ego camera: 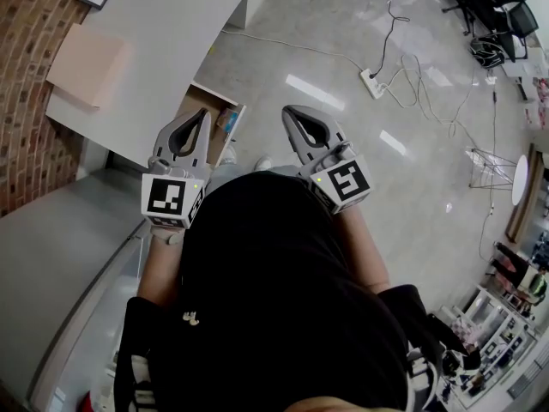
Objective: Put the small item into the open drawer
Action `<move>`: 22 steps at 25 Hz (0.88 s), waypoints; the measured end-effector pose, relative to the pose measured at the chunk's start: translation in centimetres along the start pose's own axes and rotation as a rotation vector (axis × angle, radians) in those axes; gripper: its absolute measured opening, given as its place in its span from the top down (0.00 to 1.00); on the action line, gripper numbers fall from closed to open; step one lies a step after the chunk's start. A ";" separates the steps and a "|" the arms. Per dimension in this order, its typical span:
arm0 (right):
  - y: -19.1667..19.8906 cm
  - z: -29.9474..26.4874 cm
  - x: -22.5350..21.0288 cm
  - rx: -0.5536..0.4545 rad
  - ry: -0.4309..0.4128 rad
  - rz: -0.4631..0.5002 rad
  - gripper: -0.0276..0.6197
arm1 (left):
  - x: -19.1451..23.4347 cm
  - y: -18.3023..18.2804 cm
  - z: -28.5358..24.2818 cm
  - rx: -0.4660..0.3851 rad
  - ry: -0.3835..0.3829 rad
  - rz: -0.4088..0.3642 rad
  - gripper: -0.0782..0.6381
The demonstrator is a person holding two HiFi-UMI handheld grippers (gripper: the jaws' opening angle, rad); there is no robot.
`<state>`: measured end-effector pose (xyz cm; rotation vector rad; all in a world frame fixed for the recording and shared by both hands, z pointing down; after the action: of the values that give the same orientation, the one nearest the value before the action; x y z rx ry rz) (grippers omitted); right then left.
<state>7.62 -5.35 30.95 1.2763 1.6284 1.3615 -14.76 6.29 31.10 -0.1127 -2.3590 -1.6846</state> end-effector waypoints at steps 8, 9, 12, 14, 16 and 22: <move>-0.9 0.1 -0.1 -0.012 -0.011 0.011 0.94 | -0.2 -0.2 0.0 -0.019 -0.014 -0.026 0.89; -0.9 0.1 -0.2 -0.016 -0.011 0.015 0.94 | -0.2 -0.1 -0.1 -0.019 -0.015 -0.029 0.89; -1.0 0.1 -0.2 -0.016 -0.010 0.021 0.94 | -0.2 -0.2 -0.3 -0.026 -0.013 -0.017 0.89; -1.0 0.1 -0.2 -0.016 -0.008 0.022 0.94 | -0.1 -0.3 -0.4 -0.029 -0.008 -0.014 0.89; -1.0 0.1 -0.2 -0.014 -0.006 0.022 0.94 | 0.0 -0.3 -0.5 -0.028 -0.003 -0.015 0.89; -0.9 0.2 -0.2 -0.006 -0.005 0.050 0.94 | 0.2 -0.3 -0.7 -0.030 -0.001 -0.006 0.89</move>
<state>7.62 -5.47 30.05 1.3242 1.5971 1.3914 -14.87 5.51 31.10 -0.1119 -2.3378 -1.7235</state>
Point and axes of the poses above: the fingertips, and each gripper's own axes: z backward along the fingers, x to its left, y out of its underside, the point moved 10 cm from there along z, backward along the fingers, and after that the axes turned 11 degrees about z, right-handed, at the moved point
